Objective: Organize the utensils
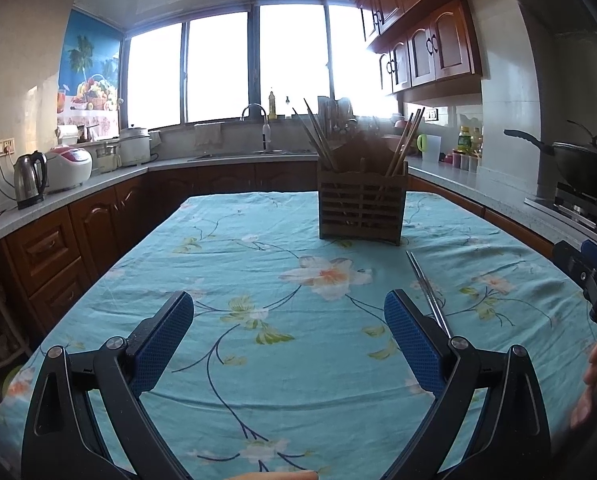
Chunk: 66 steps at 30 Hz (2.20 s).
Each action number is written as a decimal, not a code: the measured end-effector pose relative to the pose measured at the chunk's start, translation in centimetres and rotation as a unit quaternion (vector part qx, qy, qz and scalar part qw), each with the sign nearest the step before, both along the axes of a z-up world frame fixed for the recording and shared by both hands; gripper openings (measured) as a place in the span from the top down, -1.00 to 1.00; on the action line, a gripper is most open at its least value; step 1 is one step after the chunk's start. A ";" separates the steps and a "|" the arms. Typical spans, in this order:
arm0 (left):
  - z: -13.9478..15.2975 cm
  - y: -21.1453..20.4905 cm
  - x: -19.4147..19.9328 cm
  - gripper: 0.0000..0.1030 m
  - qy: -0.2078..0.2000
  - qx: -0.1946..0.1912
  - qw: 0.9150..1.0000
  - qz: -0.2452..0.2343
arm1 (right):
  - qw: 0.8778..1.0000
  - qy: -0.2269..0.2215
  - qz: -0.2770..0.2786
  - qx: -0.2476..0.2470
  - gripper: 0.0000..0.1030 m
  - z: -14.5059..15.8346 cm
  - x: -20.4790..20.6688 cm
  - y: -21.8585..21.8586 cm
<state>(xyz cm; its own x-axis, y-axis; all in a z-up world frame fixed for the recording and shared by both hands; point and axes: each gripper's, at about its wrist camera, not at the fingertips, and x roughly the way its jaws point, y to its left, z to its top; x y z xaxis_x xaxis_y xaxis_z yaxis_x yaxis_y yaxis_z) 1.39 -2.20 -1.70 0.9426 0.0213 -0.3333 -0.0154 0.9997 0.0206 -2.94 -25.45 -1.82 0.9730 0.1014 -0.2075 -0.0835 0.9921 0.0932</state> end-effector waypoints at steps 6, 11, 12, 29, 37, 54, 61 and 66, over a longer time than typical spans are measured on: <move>0.1 -0.1 -0.1 -0.91 -0.002 0.001 1.000 0.001 | 1.000 0.000 0.000 0.000 -1.00 0.0 0.0 0.0; 0.2 -0.1 -0.2 -0.91 -0.005 0.001 1.000 0.002 | 1.000 0.000 0.000 0.001 -1.00 0.0 0.0 0.0; 0.2 -0.1 -0.2 -0.91 -0.005 0.001 1.000 0.002 | 1.000 0.000 0.000 0.001 -1.00 0.0 0.0 0.0; 0.1 -0.2 -0.1 -0.91 -0.002 0.005 1.000 0.000 | 1.000 0.001 -0.001 0.001 -1.00 0.0 -0.1 0.1; 0.0 -0.4 -0.2 -0.91 -0.002 0.010 1.000 0.000 | 1.000 0.000 -0.001 0.002 -1.00 0.1 -0.2 0.2; -0.1 -0.4 0.0 -0.91 0.000 0.008 1.000 0.003 | 1.000 -0.002 0.003 0.003 -1.00 0.2 -0.4 0.6; -0.1 -0.4 0.1 -0.91 0.003 0.008 1.000 0.002 | 1.000 -0.003 0.005 0.004 -1.00 0.7 -0.4 0.8; -0.2 -0.4 0.1 -0.91 0.004 0.007 1.000 0.001 | 1.000 -0.002 0.005 0.005 -1.00 0.7 -0.4 0.9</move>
<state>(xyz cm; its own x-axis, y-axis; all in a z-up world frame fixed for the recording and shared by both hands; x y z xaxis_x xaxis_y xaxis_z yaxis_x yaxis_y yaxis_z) 1.53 -2.57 -1.87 0.9398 0.0277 -0.3406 -0.0170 0.9993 0.0344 -3.35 -24.59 -1.14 0.9726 0.1139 -0.2025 -0.0944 0.9902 0.1034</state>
